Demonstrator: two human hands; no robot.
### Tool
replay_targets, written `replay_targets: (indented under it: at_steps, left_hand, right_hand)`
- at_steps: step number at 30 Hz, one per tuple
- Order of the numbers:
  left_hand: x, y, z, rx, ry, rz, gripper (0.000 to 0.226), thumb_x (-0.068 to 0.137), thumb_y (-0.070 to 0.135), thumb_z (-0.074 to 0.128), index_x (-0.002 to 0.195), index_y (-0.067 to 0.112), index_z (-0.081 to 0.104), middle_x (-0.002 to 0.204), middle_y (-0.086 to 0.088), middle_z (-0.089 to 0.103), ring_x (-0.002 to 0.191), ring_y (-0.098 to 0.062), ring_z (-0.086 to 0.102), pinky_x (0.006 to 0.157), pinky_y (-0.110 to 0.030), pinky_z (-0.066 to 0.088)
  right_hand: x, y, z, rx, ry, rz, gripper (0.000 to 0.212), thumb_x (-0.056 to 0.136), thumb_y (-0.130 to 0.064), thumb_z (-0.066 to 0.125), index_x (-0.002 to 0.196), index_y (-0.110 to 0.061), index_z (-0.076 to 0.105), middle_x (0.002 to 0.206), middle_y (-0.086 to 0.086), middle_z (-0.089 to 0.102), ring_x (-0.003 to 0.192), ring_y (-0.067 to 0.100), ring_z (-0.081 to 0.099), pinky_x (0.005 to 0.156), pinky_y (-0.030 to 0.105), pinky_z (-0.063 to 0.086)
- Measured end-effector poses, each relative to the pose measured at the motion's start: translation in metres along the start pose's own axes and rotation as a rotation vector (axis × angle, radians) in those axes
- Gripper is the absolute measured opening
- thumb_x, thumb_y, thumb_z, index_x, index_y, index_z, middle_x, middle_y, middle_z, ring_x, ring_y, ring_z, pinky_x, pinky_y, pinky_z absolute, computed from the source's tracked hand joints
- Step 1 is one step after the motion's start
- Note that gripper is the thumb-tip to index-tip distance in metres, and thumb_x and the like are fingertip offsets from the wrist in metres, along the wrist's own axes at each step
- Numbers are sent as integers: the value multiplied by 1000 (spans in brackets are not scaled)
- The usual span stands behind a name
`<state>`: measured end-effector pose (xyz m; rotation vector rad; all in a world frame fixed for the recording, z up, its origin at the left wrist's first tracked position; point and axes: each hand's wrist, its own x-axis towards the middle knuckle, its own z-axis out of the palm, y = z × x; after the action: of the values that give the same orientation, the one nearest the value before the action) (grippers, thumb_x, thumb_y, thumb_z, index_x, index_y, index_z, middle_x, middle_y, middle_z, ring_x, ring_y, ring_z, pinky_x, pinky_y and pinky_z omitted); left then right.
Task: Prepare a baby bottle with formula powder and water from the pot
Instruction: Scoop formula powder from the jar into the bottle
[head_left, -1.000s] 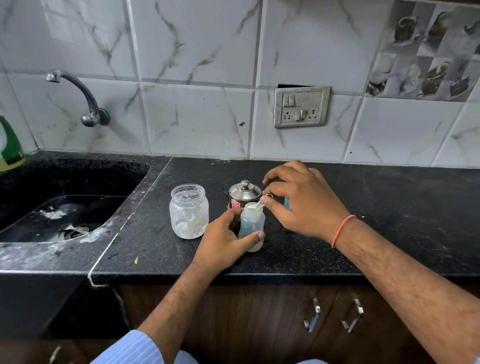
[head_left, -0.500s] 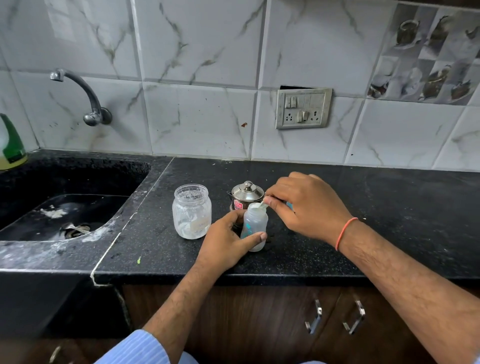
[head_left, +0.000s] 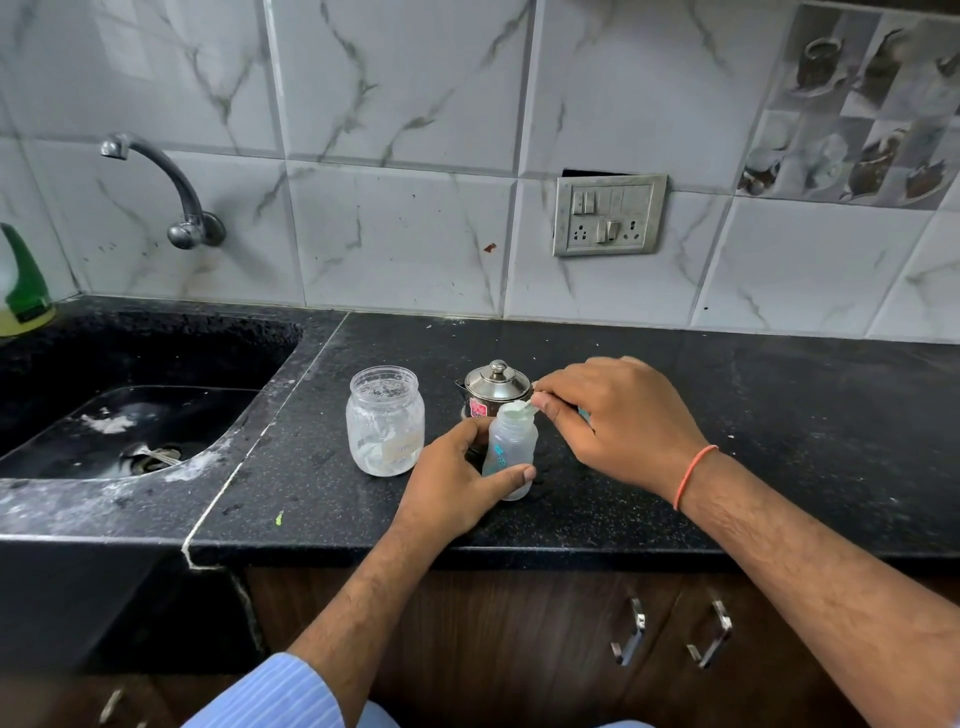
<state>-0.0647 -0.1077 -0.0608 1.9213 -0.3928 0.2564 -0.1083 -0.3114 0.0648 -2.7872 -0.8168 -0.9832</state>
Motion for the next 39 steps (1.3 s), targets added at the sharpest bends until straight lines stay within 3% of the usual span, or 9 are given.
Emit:
replay_targets:
  at_steps: [13, 18, 21, 24, 31, 34, 36, 39]
  left_hand:
    - [1, -4, 1, -2, 5, -18, 67, 73, 59, 97, 130, 35, 72, 107, 18, 79, 77, 7, 64, 78, -24, 50]
    - [1, -3, 1, 8, 9, -18, 72, 70, 67, 92, 132, 36, 71, 110, 19, 79, 93, 0, 72, 85, -27, 57]
    - [2, -4, 2, -13, 7, -24, 63, 76, 51, 99, 130, 33, 72, 107, 18, 79, 74, 11, 65, 74, -21, 50]
    - [2, -3, 3, -13, 8, -40, 57, 80, 41, 100, 129, 32, 72, 102, 16, 77, 57, 12, 56, 63, -14, 40]
    - [-1, 5, 4, 27, 11, -50, 64, 77, 43, 101, 132, 32, 71, 97, 17, 75, 55, 12, 55, 58, -10, 40]
    - [-2, 10, 1, 46, 20, -60, 68, 76, 43, 101, 135, 29, 71, 83, 20, 67, 53, 12, 54, 55, -6, 40]
    - [-4, 12, -1, 58, 32, -63, 69, 76, 44, 102, 136, 29, 72, 74, 23, 61, 53, 12, 54, 56, -6, 41]
    - [-9, 18, -1, 74, 43, -76, 81, 70, 52, 102, 141, 30, 70, 71, 21, 64, 66, -1, 66, 60, -12, 45]
  right_hand:
    - [-4, -2, 1, 70, 17, 79, 22, 105, -42, 54, 107, -32, 74, 89, -10, 78, 81, 22, 72, 63, 40, 57]
    - [-4, -2, 3, 83, 36, 91, 20, 105, -40, 56, 105, -31, 74, 85, -10, 77, 78, 23, 72, 61, 40, 56]
    - [-6, -1, 3, 63, 94, 66, 21, 105, -39, 56, 104, -30, 75, 83, -10, 75, 76, 22, 71, 59, 39, 55]
    - [-6, -1, 6, 75, 53, 95, 24, 105, -43, 52, 106, -31, 74, 81, -9, 75, 75, 25, 71, 59, 39, 55]
    - [-12, 2, 9, 93, 136, 88, 22, 105, -39, 57, 106, -29, 76, 76, -9, 74, 68, 24, 69, 54, 38, 53]
    - [-10, 2, 9, 101, 67, 127, 22, 105, -42, 56, 108, -32, 75, 76, -9, 75, 69, 25, 70, 57, 38, 54]
    - [-10, 3, 10, 92, 129, 140, 23, 105, -43, 57, 106, -31, 76, 72, -8, 74, 65, 23, 68, 54, 37, 53]
    - [-8, 7, 9, 183, 159, 270, 21, 105, -42, 59, 102, -30, 76, 63, -7, 69, 58, 17, 64, 53, 36, 52]
